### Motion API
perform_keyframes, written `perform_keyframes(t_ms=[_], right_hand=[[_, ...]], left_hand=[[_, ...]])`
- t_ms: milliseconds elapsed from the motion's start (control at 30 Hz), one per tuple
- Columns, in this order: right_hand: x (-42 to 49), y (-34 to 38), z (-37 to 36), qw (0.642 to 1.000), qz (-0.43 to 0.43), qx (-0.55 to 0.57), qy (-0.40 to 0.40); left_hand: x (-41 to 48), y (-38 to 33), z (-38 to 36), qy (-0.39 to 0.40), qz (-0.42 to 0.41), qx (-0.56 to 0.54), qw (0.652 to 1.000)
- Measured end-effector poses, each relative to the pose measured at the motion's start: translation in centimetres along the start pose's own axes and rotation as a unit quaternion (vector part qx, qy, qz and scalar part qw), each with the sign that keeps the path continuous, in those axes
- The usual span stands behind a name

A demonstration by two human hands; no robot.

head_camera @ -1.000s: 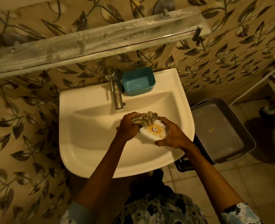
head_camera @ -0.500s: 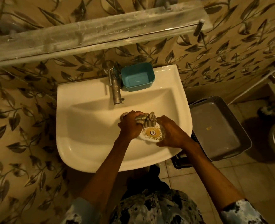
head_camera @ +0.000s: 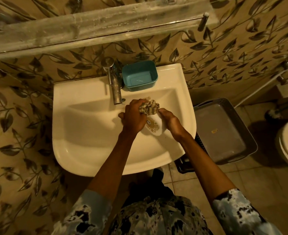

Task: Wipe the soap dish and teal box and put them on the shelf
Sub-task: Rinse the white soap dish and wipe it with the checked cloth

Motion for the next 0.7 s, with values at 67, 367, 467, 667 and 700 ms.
perform_keyframes(t_ms=[67,367,467,667,700], right_hand=[[-0.3,0.0,-0.3,0.995,-0.029,0.089,-0.022],[-0.8,-1.9,-0.4,0.979,-0.045,0.172,-0.103],[-0.6,-1.7,-0.6,0.973,-0.057,0.188,-0.121],[0.1,-1.0,-0.3,0.924,-0.085,0.341,-0.153],[0.0,-0.8,-0.4,0.920,-0.089,0.354,-0.147]], left_hand=[[-1.6,-1.4,-0.2,-0.056,-0.061,0.050,0.995],[-2.4,-0.3,-0.4,-0.072,-0.111,0.068,0.989],[-1.9,-0.9,0.0,-0.056,-0.089,0.008,0.994],[-8.3,-3.0,-2.4,-0.099,-0.165,-0.013,0.981],[-8.9,-2.8,-2.6,-0.103,-0.164,-0.011,0.981]])
Point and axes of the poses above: each hand's wrist, its own x-axis towards the middle knuckle, its own z-axis out of the back of the hand, y = z × x, the point moved 6 cm from there along x, towards the middle knuckle, and after that the axes turned 13 degrees about x, right-handed, at the moved point
